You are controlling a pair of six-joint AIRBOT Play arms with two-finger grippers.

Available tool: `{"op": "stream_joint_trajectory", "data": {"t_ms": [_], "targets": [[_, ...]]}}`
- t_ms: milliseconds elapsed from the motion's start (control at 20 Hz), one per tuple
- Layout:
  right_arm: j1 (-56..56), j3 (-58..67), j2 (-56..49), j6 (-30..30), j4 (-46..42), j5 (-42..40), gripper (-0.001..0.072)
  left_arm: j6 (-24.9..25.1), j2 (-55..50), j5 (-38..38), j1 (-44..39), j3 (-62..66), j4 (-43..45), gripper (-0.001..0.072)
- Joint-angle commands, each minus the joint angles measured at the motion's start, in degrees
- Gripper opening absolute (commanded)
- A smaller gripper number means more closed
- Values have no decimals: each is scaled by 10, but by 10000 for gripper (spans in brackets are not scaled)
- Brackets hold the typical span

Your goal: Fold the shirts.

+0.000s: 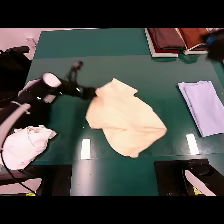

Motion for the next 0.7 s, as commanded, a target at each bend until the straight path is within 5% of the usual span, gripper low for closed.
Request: {"op": "stream_joint_trajectory", "data": {"t_ms": [0, 50, 100, 150, 200, 400, 550, 600, 650], "targets": [[0, -131, -2, 5, 0, 49, 17, 4, 46, -16, 71, 61, 27, 23], [0, -175, -10, 5, 3, 47, 23, 4, 56, -17, 82, 68, 34, 23], [0, -215, -30, 5, 11, 49, 148, 4, 61, -16, 86, 69, 39, 23], [0, -246, -56, 5, 33, 45, 370, 4, 61, -22, 87, 71, 43, 23], [0, -270, -90, 3, 64, 33, 509, 4, 59, -32, 87, 71, 51, 23], [11, -300, -223, -84, 218, -28, 516, 4, 56, -54, 87, 70, 63, 23], [47, -278, -293, -92, 227, -38, 511, 4, 56, -60, 87, 70, 72, 23], [59, -265, -312, -93, 225, -38, 473, 4, 56, -59, 87, 70, 73, 23], [68, -254, -325, -94, 219, -41, 308, 4, 56, -58, 87, 70, 73, 23]]}}
